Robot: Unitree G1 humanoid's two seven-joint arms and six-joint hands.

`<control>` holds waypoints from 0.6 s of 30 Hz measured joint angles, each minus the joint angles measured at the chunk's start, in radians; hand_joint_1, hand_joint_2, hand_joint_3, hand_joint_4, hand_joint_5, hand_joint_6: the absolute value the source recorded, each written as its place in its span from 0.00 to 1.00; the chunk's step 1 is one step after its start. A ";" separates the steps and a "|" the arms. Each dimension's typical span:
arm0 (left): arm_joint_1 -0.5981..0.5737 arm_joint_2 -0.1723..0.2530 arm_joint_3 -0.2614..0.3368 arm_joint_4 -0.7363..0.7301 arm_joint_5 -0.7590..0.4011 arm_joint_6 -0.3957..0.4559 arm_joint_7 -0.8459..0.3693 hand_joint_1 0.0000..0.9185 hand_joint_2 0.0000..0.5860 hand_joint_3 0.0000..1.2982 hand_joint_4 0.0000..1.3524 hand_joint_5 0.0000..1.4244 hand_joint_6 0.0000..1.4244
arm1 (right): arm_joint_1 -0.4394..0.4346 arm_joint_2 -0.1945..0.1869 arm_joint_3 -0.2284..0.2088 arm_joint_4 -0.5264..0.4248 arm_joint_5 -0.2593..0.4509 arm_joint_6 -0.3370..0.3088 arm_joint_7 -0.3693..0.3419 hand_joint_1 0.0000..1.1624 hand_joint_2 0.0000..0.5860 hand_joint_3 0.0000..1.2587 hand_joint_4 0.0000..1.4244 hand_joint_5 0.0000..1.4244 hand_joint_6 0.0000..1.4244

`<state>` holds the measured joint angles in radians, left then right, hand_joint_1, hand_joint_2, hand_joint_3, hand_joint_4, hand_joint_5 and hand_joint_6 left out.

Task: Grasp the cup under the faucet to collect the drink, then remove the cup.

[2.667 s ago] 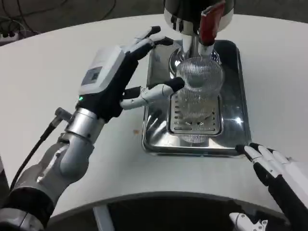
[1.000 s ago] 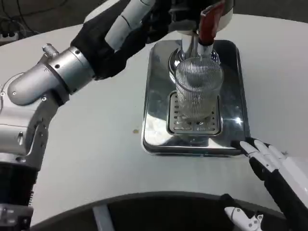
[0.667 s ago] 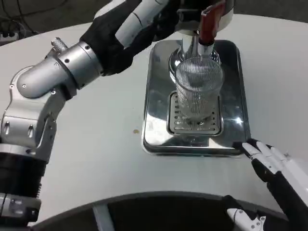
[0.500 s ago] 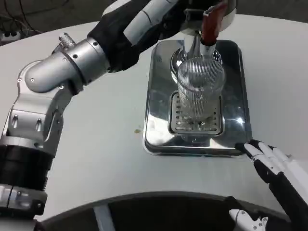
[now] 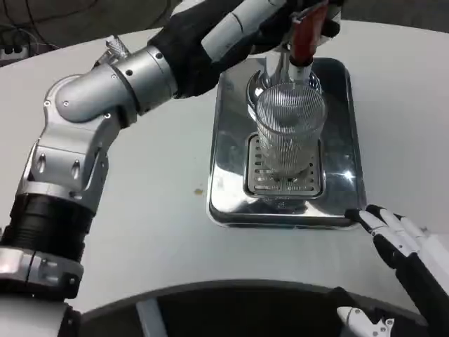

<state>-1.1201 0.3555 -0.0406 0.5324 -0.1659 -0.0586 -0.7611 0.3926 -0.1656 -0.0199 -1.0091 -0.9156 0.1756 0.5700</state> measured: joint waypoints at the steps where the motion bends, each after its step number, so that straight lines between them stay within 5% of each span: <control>1: -0.002 -0.004 -0.004 0.011 0.004 -0.009 -0.003 0.00 0.21 0.13 0.07 0.14 0.11 | 0.000 -0.001 -0.001 0.000 0.001 0.000 0.000 0.38 0.68 0.07 0.00 0.00 0.00; 18: -0.029 -0.014 -0.047 0.081 0.083 -0.156 -0.017 0.00 0.20 0.10 0.03 0.10 0.08 | 0.005 -0.001 -0.006 0.000 0.007 0.000 -0.003 0.38 0.68 0.06 0.00 0.00 0.00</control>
<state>-1.1494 0.3419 -0.0880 0.6136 -0.0829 -0.2149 -0.7781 0.3973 -0.1664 -0.0261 -1.0091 -0.9090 0.1758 0.5673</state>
